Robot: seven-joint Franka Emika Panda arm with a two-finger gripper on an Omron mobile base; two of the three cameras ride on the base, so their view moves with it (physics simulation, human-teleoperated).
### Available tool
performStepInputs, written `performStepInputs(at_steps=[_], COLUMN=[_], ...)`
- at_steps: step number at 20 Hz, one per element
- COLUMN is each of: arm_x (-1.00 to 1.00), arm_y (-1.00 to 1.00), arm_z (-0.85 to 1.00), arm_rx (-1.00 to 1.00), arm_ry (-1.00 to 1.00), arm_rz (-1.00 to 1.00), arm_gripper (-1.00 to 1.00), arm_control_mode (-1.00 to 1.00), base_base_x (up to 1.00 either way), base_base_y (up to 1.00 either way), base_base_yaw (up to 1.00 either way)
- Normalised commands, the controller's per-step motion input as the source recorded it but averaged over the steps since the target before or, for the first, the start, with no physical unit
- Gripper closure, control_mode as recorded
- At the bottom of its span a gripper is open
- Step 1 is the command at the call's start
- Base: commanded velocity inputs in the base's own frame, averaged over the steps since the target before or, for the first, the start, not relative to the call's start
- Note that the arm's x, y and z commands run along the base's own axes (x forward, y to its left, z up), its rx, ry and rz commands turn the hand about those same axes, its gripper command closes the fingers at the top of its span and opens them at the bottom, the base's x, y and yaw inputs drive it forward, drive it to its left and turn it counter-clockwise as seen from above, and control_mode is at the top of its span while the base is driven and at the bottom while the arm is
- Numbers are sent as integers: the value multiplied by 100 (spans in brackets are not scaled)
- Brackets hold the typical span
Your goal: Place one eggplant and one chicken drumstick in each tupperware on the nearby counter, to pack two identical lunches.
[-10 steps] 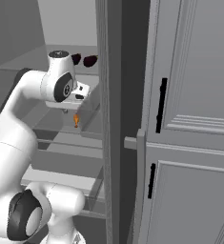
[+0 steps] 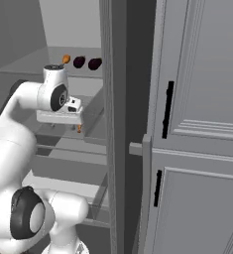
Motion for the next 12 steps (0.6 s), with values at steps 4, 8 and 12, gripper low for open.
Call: performStepInputs(at_steps=[4,8,12], arm_x=[100,100,67], arm_y=[17,0,13], arm_z=[-75,-15,-31], arm_rx=[0,-1,-2], arm_ry=[2,0,-18], arm_rz=[8,6,5], arm_gripper=[-100,-100,-100], arm_control_mode=[-100,-100,-100], base_base_x=[0,0,0], base_base_y=[0,0,0], base_base_yaw=[0,0,0])
